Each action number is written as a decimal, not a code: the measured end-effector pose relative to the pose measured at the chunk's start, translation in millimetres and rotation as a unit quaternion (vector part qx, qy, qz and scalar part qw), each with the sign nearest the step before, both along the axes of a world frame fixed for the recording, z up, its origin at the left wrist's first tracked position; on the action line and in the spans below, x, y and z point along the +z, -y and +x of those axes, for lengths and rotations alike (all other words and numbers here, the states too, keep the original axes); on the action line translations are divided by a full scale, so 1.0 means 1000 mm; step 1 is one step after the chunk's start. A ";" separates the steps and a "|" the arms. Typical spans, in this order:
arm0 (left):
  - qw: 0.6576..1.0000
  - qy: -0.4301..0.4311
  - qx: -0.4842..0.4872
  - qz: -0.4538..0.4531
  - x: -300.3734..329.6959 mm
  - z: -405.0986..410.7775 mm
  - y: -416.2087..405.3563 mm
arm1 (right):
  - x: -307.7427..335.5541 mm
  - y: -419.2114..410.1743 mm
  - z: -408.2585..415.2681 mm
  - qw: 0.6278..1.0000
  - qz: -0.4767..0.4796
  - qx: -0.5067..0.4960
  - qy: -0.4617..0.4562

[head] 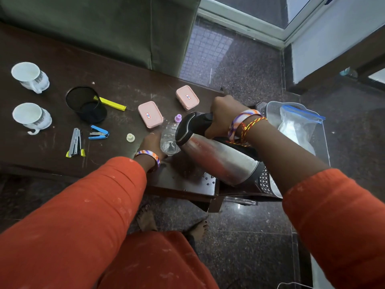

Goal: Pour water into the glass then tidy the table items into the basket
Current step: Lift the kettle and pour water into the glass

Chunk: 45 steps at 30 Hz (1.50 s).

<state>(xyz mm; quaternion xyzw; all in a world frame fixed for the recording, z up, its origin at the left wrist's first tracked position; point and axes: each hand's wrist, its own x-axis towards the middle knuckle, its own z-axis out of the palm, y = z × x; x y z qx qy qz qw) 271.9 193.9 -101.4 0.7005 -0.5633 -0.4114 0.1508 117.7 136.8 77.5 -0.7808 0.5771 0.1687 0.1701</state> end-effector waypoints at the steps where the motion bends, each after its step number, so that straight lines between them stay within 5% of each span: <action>1: 1.000 -0.002 0.000 0.004 -0.001 0.000 0.000 | 0.000 0.000 0.000 1.000 0.000 0.001 -0.002; 45: 0.994 0.042 -0.071 0.070 0.007 0.007 -0.001 | -0.010 -0.008 -0.010 1.000 0.010 -0.014 0.003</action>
